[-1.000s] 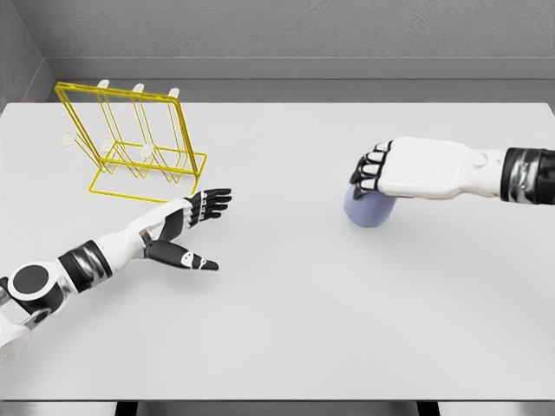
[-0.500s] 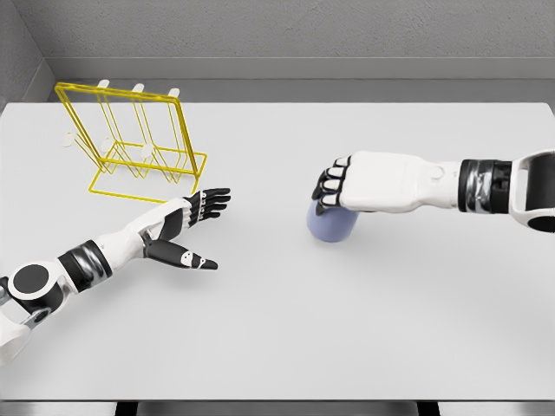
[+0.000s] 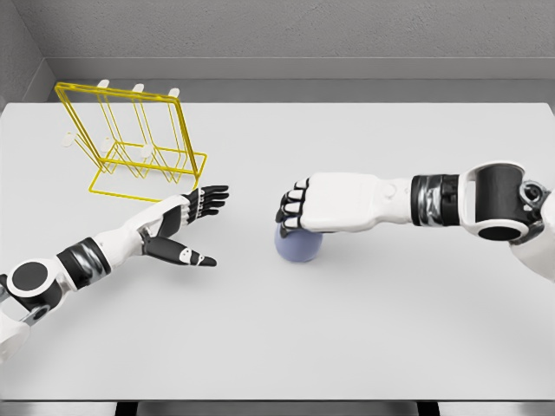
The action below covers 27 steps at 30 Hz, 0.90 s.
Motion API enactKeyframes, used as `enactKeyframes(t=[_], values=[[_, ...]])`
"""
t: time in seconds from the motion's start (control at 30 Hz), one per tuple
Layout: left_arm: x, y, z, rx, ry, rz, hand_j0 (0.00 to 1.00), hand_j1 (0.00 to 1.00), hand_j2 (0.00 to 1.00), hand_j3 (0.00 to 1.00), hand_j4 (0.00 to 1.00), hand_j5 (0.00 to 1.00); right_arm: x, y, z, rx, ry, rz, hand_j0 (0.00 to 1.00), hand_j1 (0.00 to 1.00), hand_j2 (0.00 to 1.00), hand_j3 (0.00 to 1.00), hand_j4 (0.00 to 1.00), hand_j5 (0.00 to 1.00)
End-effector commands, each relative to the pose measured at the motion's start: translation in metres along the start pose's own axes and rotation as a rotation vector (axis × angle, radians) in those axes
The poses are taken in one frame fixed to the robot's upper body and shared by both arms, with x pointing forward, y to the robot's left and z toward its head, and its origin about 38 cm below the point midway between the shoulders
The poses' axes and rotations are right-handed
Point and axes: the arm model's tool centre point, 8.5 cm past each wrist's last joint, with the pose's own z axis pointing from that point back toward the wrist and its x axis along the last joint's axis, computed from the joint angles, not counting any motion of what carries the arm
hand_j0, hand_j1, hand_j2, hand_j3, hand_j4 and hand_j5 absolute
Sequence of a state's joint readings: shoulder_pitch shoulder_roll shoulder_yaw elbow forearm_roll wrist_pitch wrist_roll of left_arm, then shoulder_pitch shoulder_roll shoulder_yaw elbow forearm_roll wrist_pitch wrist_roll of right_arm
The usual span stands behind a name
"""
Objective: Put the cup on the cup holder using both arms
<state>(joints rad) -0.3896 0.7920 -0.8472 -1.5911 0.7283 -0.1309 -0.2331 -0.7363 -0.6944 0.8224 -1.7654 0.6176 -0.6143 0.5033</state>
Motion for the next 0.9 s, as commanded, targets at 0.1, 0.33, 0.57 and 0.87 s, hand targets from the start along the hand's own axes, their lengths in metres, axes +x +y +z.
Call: enactKeyframes(t=[0.1, 0.33, 0.57, 0.87], values=[[-0.001, 0.001, 0.001, 0.003, 0.003, 0.003, 1.0, 1.0, 1.0, 1.0, 1.0, 1.0, 0.008, 0.001, -0.017, 0.008, -0.025, 0.017, 0.6, 0.6, 0.6, 0.6, 0.6, 0.6], [-0.001, 0.0, 0.001, 0.001, 0.004, 0.004, 1.0, 1.0, 1.0, 1.0, 1.0, 1.0, -0.001, 0.008, -0.019, 0.025, -0.002, 0.003, 0.62, 0.62, 0.62, 0.62, 0.62, 0.62], [-0.001, 0.001, 0.001, 0.002, 0.004, 0.003, 1.0, 1.0, 1.0, 1.0, 1.0, 1.0, -0.003, 0.01, -0.018, 0.033, 0.006, 0.009, 0.94, 0.94, 0.94, 0.94, 0.94, 0.94], [-0.001, 0.001, 0.001, 0.002, 0.004, 0.003, 1.0, 1.0, 1.0, 1.0, 1.0, 1.0, -0.003, 0.009, -0.017, 0.029, 0.009, 0.007, 0.99, 0.99, 0.99, 0.99, 0.99, 0.99]])
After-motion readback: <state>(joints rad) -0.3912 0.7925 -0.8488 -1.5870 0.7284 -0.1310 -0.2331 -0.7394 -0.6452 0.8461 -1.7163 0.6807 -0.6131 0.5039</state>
